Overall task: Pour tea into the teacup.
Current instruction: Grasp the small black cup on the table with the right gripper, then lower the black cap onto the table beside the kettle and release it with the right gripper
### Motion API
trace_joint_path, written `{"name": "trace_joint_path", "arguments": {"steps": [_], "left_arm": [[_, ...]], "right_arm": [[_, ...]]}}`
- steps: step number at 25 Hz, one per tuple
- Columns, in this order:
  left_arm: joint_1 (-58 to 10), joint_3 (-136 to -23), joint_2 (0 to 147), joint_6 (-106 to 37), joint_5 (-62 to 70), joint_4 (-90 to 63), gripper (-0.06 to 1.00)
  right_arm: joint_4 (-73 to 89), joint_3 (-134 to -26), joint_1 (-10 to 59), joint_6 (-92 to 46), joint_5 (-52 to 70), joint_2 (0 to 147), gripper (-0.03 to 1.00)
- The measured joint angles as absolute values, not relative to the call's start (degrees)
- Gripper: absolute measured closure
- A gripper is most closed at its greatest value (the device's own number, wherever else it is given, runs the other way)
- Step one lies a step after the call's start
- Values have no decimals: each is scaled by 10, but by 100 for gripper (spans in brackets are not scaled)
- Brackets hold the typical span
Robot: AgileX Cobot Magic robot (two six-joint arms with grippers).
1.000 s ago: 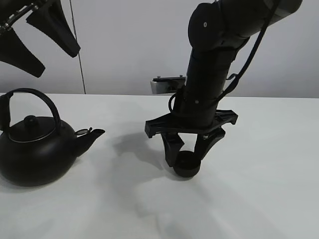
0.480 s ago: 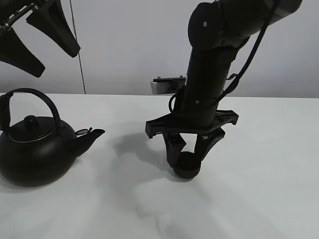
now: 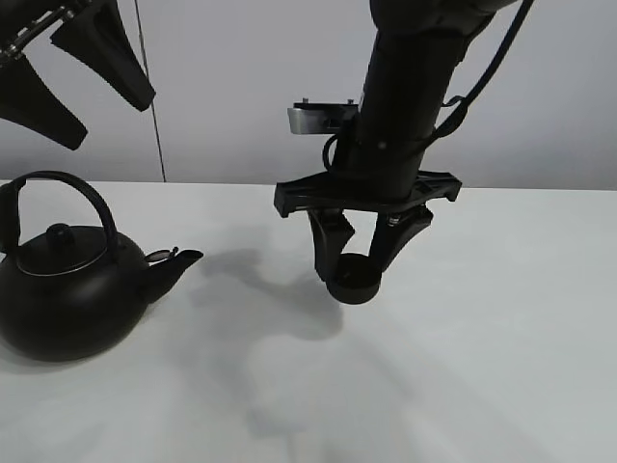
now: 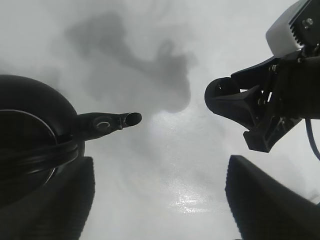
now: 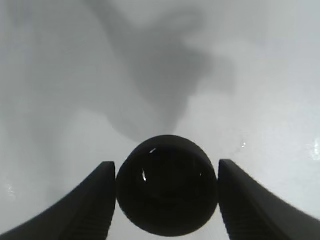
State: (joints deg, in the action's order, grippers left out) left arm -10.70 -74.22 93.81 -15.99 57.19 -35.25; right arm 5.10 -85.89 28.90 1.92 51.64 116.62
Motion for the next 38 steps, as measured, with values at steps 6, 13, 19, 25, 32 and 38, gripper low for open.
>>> {"name": "trace_joint_path", "arguments": {"steps": [6, 13, 19, 25, 32, 38], "left_arm": [[-107, -742, 938, -160, 572, -353, 41], [-107, -742, 938, -160, 569, -353, 41], [-107, -742, 938, -160, 567, -353, 41], [-107, -742, 938, -160, 567, -353, 41], [-107, -742, 938, -160, 567, -353, 41], [-107, -742, 938, -160, 567, -353, 41]], "right_arm": [[87, -859, 314, 8, 496, 1166, 57], [98, -861, 354, 15, 420, 1174, 57], [113, -862, 356, 19, 391, 1227, 57], [120, -866, 356, 19, 363, 1244, 57], [125, -867, 356, 19, 360, 1245, 57], [129, -867, 356, 19, 362, 1251, 49]]}}
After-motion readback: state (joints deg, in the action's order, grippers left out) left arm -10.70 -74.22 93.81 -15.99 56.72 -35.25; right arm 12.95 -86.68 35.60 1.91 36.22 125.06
